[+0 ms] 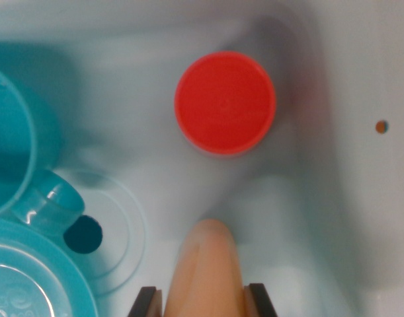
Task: Pick detergent from the sink
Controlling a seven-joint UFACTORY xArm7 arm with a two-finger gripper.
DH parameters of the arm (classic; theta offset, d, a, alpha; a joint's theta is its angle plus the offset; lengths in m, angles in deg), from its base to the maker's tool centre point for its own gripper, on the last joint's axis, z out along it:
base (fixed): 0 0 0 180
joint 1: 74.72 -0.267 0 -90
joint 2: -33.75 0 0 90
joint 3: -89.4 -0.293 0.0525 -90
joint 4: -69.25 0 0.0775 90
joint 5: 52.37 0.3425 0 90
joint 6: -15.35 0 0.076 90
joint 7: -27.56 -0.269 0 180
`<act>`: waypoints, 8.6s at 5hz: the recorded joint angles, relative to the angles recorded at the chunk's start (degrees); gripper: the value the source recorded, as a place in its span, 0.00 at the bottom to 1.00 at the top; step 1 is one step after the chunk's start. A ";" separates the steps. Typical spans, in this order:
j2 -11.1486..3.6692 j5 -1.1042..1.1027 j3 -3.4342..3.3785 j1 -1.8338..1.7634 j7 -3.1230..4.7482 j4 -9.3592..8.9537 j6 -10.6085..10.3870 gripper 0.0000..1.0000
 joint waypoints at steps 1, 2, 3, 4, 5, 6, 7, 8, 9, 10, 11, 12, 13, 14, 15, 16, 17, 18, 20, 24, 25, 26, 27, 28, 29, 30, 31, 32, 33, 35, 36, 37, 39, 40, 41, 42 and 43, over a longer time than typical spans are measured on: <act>0.00 0.00 0.00 0.00 0.00 0.00 0.00 1.00; 0.18 -0.03 0.00 -0.01 -0.03 0.59 0.77 1.00; 0.18 -0.03 0.00 -0.01 -0.03 0.59 0.77 1.00; 0.43 -0.08 -0.01 -0.02 -0.06 1.41 1.84 1.00; 0.43 -0.08 -0.01 -0.02 -0.06 1.41 1.84 1.00; 0.78 -0.14 -0.01 -0.03 -0.12 2.56 3.33 1.00; 0.78 -0.14 -0.01 -0.03 -0.12 2.56 3.33 1.00; 1.16 -0.21 -0.02 -0.04 -0.17 3.80 4.95 1.00; 1.16 -0.21 -0.02 -0.04 -0.17 3.80 4.95 1.00; 1.62 -0.29 -0.03 -0.06 -0.24 5.29 6.89 1.00; 1.62 -0.29 -0.03 -0.06 -0.24 5.29 6.89 1.00; 2.14 -0.38 -0.03 -0.08 -0.32 6.97 9.08 1.00; 2.14 -0.38 -0.03 -0.08 -0.32 6.97 9.08 1.00; 2.69 -0.48 -0.04 -0.10 -0.40 8.77 11.43 1.00; 2.69 -0.48 -0.04 -0.10 -0.40 8.77 11.43 1.00; 3.27 -0.58 -0.05 -0.12 -0.48 10.66 13.89 1.00; 3.27 -0.58 -0.05 -0.12 -0.48 10.66 13.89 1.00; 3.85 -0.69 -0.06 -0.14 -0.57 12.56 16.36 1.00; 4.48 -0.80 -0.07 -0.16 -0.66 14.60 19.03 1.00; 5.76 -1.03 -0.09 -0.21 -0.85 18.79 24.48 1.00; 5.76 -1.03 -0.09 -0.21 -0.85 18.79 24.48 1.00; 6.39 -1.14 -0.10 -0.23 -0.95 20.85 27.17 1.00; 6.39 -1.14 -0.10 -0.23 -0.95 20.85 27.17 1.00; 7.01 -1.25 -0.11 -0.25 -1.04 22.87 29.79 1.00; 7.01 -1.25 -0.11 -0.25 -1.04 22.87 29.79 1.00; 7.58 -1.36 -0.12 -0.28 -1.12 24.72 32.21 1.00; 7.58 -1.36 -0.12 -0.28 -1.12 24.72 32.21 1.00; 8.15 -1.46 -0.13 -0.30 -1.21 26.57 34.62 1.00; 8.15 -1.46 -0.13 -0.30 -1.21 26.57 34.62 1.00; 8.68 -1.55 -0.14 -0.31 -1.29 28.30 36.87 1.00; 9.17 -1.64 -0.15 -0.33 -1.36 29.90 38.96 1.00; 9.17 -1.64 -0.15 -0.33 -1.36 29.90 38.96 1.00; 9.58 -1.71 -0.16 -0.35 -1.42 31.25 40.72 1.00; 9.95 -1.78 -0.16 -0.36 -1.47 32.46 42.29 1.00; 9.95 -1.78 -0.16 -0.36 -1.47 32.46 42.29 1.00; 10.25 -1.83 -0.17 -0.37 -1.52 33.45 43.58 1.00; 10.25 -1.83 -0.17 -0.37 -1.52 33.45 43.58 1.00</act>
